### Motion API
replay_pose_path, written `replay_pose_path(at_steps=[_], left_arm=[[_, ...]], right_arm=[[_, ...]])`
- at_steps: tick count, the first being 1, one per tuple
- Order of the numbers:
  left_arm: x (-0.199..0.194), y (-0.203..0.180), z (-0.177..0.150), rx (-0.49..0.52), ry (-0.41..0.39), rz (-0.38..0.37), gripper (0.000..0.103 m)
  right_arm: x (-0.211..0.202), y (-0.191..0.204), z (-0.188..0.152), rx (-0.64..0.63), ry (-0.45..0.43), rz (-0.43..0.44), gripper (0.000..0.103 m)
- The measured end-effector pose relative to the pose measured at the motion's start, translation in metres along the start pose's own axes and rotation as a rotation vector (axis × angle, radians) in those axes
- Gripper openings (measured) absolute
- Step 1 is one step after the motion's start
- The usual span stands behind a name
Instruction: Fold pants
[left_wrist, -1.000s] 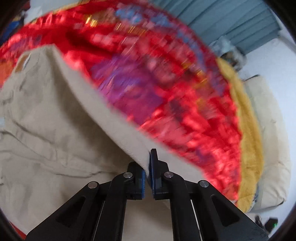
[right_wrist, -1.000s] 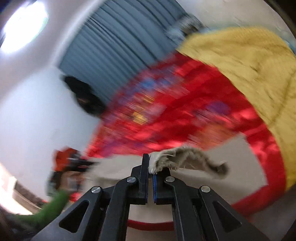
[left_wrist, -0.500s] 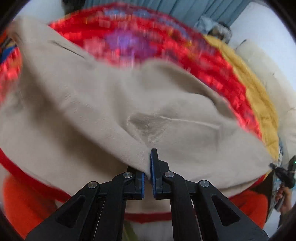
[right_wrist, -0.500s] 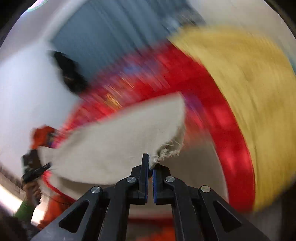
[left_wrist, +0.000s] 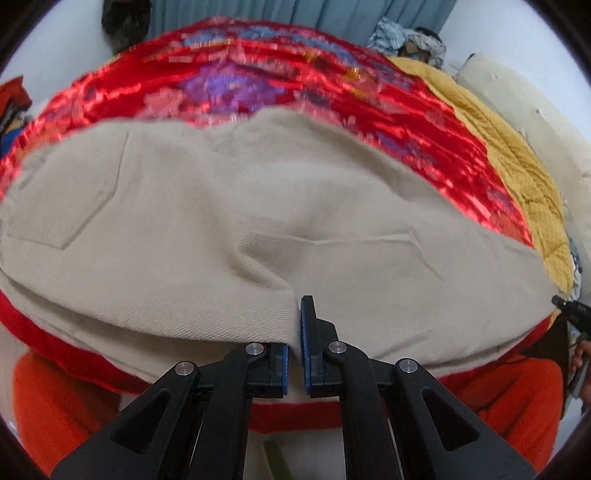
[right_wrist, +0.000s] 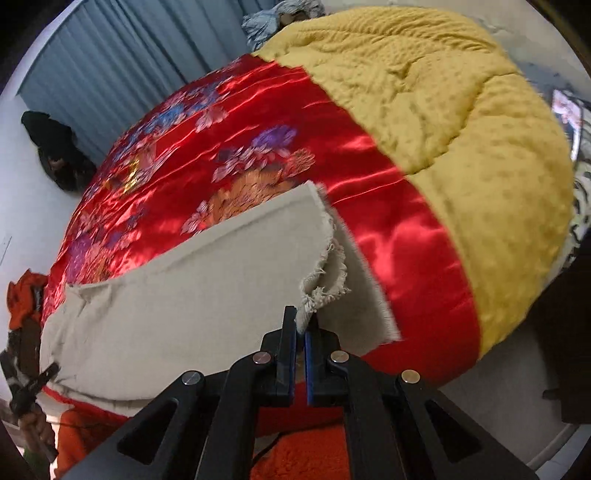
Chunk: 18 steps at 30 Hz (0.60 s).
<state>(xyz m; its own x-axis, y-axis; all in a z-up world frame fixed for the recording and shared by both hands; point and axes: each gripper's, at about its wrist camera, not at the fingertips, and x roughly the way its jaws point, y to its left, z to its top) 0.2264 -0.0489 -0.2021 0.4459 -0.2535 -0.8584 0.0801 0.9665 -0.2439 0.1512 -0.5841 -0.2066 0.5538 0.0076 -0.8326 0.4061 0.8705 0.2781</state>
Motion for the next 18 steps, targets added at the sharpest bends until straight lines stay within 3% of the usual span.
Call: replay_pose_path(at_steps=[9, 14, 18], left_arm=[[0.009, -0.005, -0.011, 0.039, 0.028, 0.03, 0.004], [0.007, -0.01, -0.013, 0.056, 0.024, 0.058, 0.003], [-0.003, -0.005, -0.013, 0.033, 0.024, 0.023, 0.003]], right_arm=[[0.028, -0.003, -0.01, -0.014, 0.022, -0.122, 0.003], [0.026, -0.001, -0.012, -0.019, 0.005, -0.143, 0.003], [0.024, 0.004, -0.014, -0.052, -0.002, -0.175, 0.003]])
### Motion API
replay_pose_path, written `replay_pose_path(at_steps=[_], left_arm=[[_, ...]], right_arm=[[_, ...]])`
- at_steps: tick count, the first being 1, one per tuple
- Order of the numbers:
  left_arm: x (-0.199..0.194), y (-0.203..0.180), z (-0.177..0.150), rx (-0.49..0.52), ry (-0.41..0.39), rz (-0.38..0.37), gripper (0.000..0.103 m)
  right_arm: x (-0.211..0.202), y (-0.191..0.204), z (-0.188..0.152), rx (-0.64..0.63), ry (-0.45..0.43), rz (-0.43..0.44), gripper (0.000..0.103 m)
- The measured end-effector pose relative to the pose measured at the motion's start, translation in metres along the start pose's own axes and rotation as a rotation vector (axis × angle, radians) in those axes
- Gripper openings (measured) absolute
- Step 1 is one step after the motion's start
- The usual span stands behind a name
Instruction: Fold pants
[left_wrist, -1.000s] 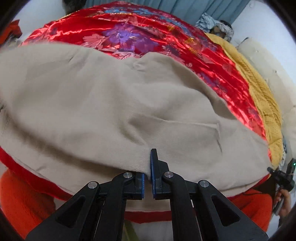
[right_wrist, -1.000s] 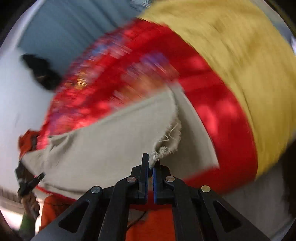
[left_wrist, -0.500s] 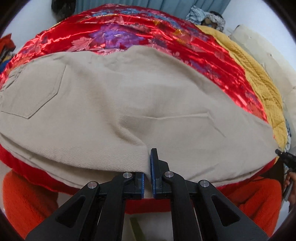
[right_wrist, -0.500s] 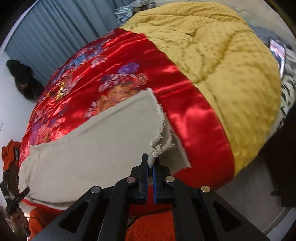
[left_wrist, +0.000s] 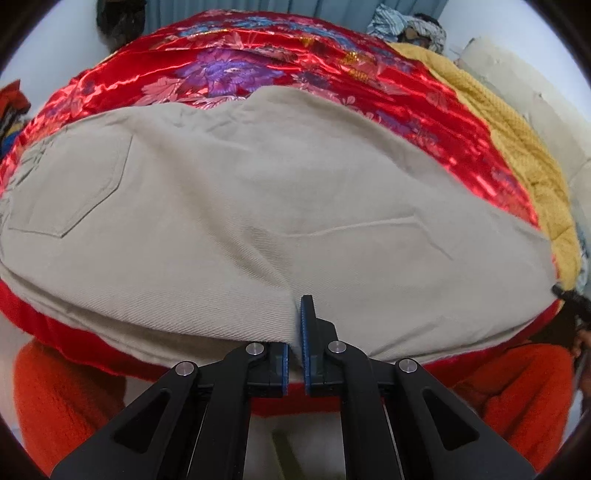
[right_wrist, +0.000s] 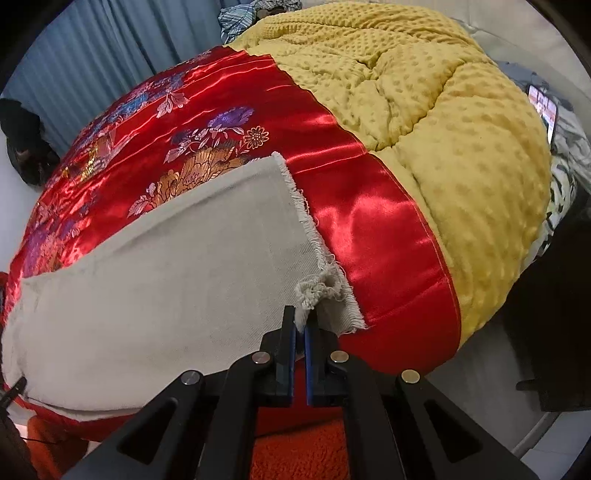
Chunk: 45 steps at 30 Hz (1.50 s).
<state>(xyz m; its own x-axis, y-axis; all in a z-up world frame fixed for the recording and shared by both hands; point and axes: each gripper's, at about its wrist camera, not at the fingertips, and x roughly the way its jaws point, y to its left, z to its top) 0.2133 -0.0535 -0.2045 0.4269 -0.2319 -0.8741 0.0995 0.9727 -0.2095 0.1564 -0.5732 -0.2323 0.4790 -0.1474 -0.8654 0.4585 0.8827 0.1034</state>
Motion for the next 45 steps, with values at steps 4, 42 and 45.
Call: replay_pose_path(at_steps=[4, 42, 45], left_arm=[[0.008, 0.0, -0.006, 0.028, 0.023, 0.006, 0.003], [0.002, -0.067, 0.065, 0.288, -0.082, 0.084, 0.08], [0.032, -0.095, 0.1, 0.324, -0.077, 0.071, 0.082]], right_arm=[[0.0, -0.002, -0.003, 0.001, 0.002, 0.003, 0.003], [0.023, 0.072, -0.004, -0.195, 0.138, 0.006, 0.065], [0.024, 0.074, -0.003, -0.205, 0.134, -0.005, 0.067]])
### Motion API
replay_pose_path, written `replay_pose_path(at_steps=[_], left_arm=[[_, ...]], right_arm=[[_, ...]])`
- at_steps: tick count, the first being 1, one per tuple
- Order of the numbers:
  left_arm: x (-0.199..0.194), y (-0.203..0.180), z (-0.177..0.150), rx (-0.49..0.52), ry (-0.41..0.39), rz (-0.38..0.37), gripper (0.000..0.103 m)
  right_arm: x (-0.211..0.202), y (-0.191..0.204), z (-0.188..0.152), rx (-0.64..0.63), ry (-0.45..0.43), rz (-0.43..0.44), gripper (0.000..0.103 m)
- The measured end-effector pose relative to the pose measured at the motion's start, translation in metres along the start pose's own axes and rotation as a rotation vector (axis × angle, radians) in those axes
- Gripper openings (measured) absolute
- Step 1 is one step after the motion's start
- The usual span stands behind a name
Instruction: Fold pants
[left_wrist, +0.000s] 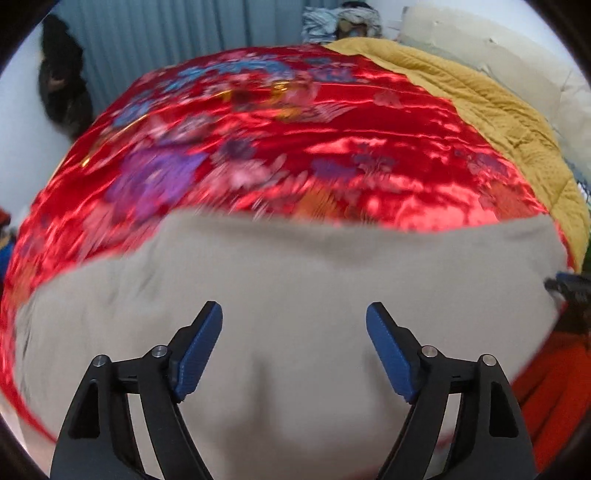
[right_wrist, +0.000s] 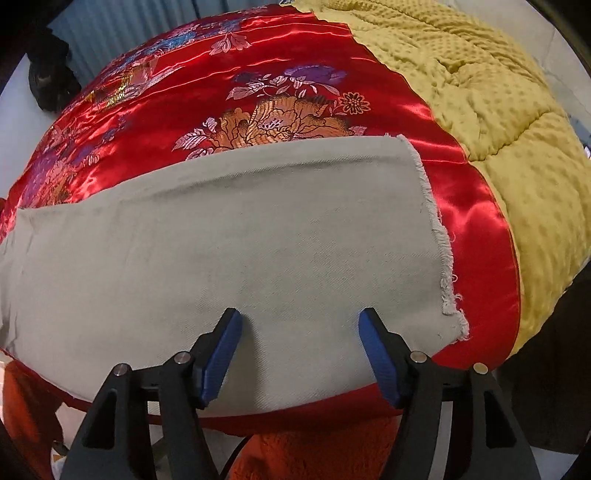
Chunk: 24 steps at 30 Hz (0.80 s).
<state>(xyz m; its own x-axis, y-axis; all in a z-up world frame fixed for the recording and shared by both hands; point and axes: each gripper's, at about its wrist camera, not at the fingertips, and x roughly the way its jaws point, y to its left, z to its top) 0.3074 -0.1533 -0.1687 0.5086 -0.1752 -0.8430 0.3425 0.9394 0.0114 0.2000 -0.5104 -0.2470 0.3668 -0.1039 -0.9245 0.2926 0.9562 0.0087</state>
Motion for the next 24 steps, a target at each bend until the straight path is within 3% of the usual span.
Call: replay_pose_path(at_steps=[3, 6, 8, 10, 13, 16, 24], left_arm=[[0.053, -0.001, 0.025, -0.022, 0.083, 0.071, 0.082], [0.103, 0.01, 0.024, -0.078, 0.23, 0.106, 0.084], [0.093, 0.007, 0.02, -0.089, 0.193, 0.113, 0.082], [0.069, -0.004, 0.014, -0.066, 0.144, 0.063, 0.082], [0.039, -0.031, 0.008, 0.012, 0.056, 0.008, 0.084], [0.035, -0.06, 0.011, 0.09, 0.014, -0.002, 0.086], [0.071, -0.092, 0.021, 0.116, 0.071, 0.019, 0.086]], right_arm=[[-0.002, -0.005, -0.002, 0.007, -0.002, 0.011, 0.068], [-0.002, -0.006, -0.003, 0.011, -0.003, 0.015, 0.068], [-0.003, -0.006, -0.004, 0.009, -0.004, 0.013, 0.068], [-0.003, -0.006, -0.004, 0.009, -0.007, 0.013, 0.068], [-0.003, -0.007, -0.004, 0.013, -0.01, 0.022, 0.068], [-0.003, -0.008, -0.003, 0.021, -0.006, 0.028, 0.068], [-0.003, -0.006, -0.003, 0.021, -0.005, 0.02, 0.068]])
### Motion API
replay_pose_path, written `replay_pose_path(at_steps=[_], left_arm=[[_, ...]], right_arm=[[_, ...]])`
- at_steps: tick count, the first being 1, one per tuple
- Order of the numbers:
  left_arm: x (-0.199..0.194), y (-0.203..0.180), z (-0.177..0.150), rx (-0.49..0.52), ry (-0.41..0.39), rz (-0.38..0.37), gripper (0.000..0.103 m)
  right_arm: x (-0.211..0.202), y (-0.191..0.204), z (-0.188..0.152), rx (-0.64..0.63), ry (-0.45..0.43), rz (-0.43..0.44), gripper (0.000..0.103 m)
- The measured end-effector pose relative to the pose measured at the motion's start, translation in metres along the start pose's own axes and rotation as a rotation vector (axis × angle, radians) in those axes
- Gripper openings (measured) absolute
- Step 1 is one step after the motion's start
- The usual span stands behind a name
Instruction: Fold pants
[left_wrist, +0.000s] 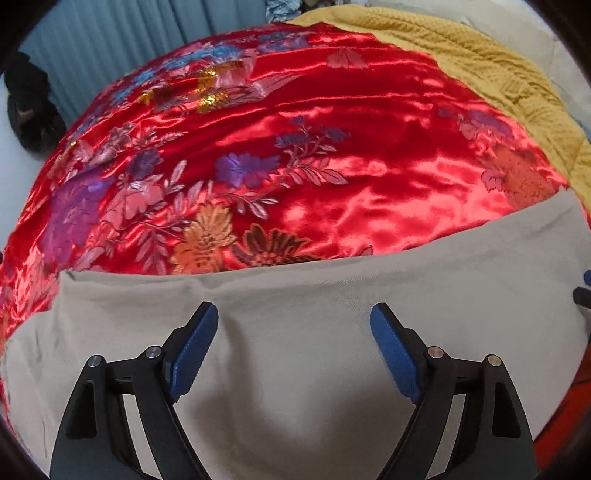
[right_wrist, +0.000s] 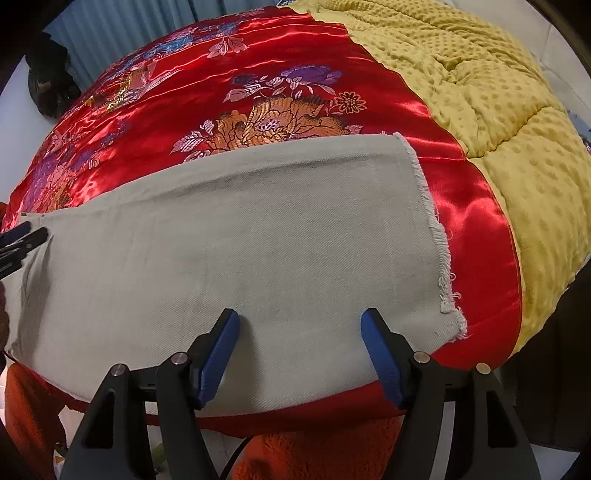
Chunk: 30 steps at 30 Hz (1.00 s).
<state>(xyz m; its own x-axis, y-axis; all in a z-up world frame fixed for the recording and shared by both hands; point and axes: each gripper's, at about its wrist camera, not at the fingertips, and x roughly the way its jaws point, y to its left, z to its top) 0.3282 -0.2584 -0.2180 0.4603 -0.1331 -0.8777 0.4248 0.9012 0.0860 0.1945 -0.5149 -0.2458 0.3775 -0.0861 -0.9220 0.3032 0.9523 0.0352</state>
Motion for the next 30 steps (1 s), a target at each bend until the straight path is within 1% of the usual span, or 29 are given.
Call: replay_pose_path(at_steps=[2, 5, 7, 8, 9, 10, 11, 12, 13, 15, 18, 24, 30], left_arm=[[-0.006, -0.008, 0.001, 0.019, -0.017, 0.009, 0.086], [-0.015, -0.015, 0.006, 0.026, -0.047, -0.021, 0.086], [-0.013, -0.025, 0.009, 0.048, -0.051, -0.015, 0.086], [-0.009, -0.029, 0.009, 0.064, -0.039, -0.001, 0.086], [0.0, -0.034, 0.009, 0.08, -0.009, 0.013, 0.086], [0.012, -0.04, 0.006, 0.091, 0.046, 0.019, 0.086], [0.016, -0.042, 0.003, 0.086, 0.065, 0.024, 0.086], [0.014, -0.042, 0.001, 0.072, 0.054, 0.029, 0.086], [0.009, -0.042, -0.003, 0.058, 0.043, 0.024, 0.086], [0.002, -0.043, -0.01, 0.057, 0.049, 0.0, 0.086], [-0.014, -0.047, -0.029, 0.088, 0.036, -0.038, 0.086], [-0.037, -0.062, -0.07, 0.177, -0.012, -0.026, 0.086], [-0.048, -0.07, -0.1, 0.198, -0.028, -0.022, 0.086]], right_arm=[[0.0, 0.0, 0.0, 0.002, 0.0, 0.001, 0.068], [0.0, 0.0, 0.001, 0.004, 0.0, -0.002, 0.068], [0.001, 0.0, 0.002, 0.005, -0.001, -0.004, 0.068], [0.001, 0.0, 0.002, 0.005, -0.001, -0.005, 0.068], [0.001, 0.0, 0.002, 0.004, 0.0, -0.005, 0.068], [0.001, -0.001, 0.002, 0.003, 0.0, -0.005, 0.069], [0.001, -0.001, 0.002, 0.004, 0.0, -0.003, 0.069], [0.001, -0.001, 0.002, 0.004, -0.001, 0.0, 0.069], [0.001, -0.002, 0.002, 0.005, -0.002, 0.002, 0.069], [0.001, -0.002, 0.002, 0.005, -0.002, 0.003, 0.069], [0.0, -0.003, 0.002, 0.006, -0.003, 0.005, 0.069], [0.0, -0.002, 0.001, 0.008, -0.003, 0.006, 0.069], [0.0, -0.002, 0.0, 0.007, -0.003, 0.003, 0.069]])
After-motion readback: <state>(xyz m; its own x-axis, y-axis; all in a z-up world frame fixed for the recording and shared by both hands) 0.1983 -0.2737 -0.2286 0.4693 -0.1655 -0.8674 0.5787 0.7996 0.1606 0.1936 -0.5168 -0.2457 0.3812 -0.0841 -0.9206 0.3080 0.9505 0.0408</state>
